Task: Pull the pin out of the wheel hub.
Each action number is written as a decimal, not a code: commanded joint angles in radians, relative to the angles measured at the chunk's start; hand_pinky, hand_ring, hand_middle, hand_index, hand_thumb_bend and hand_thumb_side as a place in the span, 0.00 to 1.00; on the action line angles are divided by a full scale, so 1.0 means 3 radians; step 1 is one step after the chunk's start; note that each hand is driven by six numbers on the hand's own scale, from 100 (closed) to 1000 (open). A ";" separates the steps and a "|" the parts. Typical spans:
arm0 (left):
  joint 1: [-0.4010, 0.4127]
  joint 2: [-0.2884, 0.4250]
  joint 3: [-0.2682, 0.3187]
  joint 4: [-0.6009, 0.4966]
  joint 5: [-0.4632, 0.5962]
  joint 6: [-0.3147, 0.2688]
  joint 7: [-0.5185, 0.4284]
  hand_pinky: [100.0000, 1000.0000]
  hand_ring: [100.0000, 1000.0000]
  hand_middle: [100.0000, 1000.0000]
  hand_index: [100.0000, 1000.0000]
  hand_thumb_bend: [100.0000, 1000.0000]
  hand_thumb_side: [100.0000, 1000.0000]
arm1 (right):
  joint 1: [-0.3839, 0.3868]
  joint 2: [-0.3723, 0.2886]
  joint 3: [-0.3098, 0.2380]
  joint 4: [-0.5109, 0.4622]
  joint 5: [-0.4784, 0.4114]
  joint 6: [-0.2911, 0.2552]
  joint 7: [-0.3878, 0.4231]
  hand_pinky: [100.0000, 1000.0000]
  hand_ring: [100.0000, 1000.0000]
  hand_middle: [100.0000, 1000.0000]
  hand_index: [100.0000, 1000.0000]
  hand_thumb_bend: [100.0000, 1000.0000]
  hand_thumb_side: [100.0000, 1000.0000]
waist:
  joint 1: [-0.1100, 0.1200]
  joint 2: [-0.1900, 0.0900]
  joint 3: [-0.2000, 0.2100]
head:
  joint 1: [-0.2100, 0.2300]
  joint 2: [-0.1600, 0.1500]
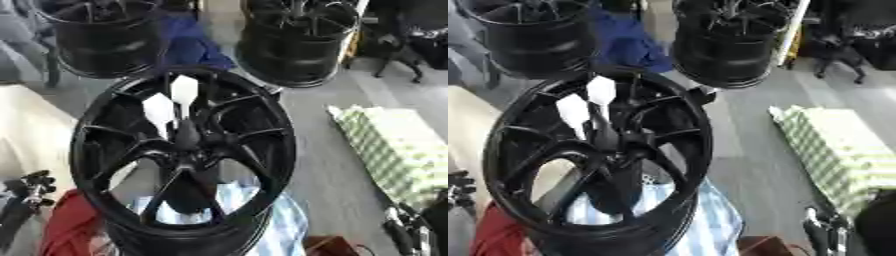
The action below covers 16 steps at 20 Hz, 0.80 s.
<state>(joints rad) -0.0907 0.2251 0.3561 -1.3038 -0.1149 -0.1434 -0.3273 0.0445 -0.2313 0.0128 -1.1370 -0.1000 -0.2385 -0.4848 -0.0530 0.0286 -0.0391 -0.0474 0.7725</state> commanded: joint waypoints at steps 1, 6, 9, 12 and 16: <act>-0.0072 0.0242 0.0101 -0.0174 0.0063 -0.0010 0.0072 0.60 0.71 0.67 0.82 0.00 0.51 | -0.0021 -0.0035 -0.0013 -0.0021 0.0000 -0.0018 -0.0011 0.57 0.48 0.54 0.82 0.00 0.48 | 0.0017 -0.0026 0.0006 | -0.0017 -0.0008; -0.0281 0.0746 0.0172 -0.0356 0.0367 -0.0116 0.0200 0.61 0.71 0.68 0.82 0.00 0.51 | -0.0011 -0.0036 -0.0020 -0.0020 0.0003 -0.0026 -0.0026 0.57 0.48 0.54 0.82 0.00 0.48 | 0.0037 -0.0040 0.0009 | -0.0037 -0.0008; -0.0444 0.1096 0.0123 -0.0427 0.0680 -0.0168 0.0233 0.62 0.72 0.68 0.82 0.00 0.51 | -0.0007 -0.0036 -0.0022 -0.0019 0.0009 -0.0030 -0.0031 0.57 0.48 0.54 0.82 0.00 0.48 | 0.0048 -0.0048 0.0003 | -0.0048 -0.0008; -0.0670 0.1460 -0.0038 -0.0448 0.0982 -0.0243 0.0169 0.63 0.72 0.69 0.83 0.00 0.52 | -0.0003 -0.0038 -0.0018 -0.0017 0.0016 -0.0032 -0.0031 0.57 0.48 0.54 0.82 0.00 0.48 | 0.0058 -0.0057 -0.0011 | -0.0048 -0.0008; -0.1046 0.1892 -0.0440 -0.0360 0.1277 -0.0386 -0.0100 0.65 0.73 0.70 0.84 0.00 0.54 | -0.0003 -0.0039 -0.0006 -0.0013 0.0028 -0.0034 -0.0022 0.57 0.48 0.54 0.82 0.00 0.47 | 0.0069 -0.0069 -0.0045 | -0.0022 -0.0008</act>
<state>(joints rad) -0.3846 0.7163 0.2532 -1.4054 0.2408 -0.2459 -0.3339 0.0462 -0.2255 0.0126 -1.1364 -0.0992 -0.2461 -0.4924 -0.0366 0.0187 -0.0526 -0.0561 0.7725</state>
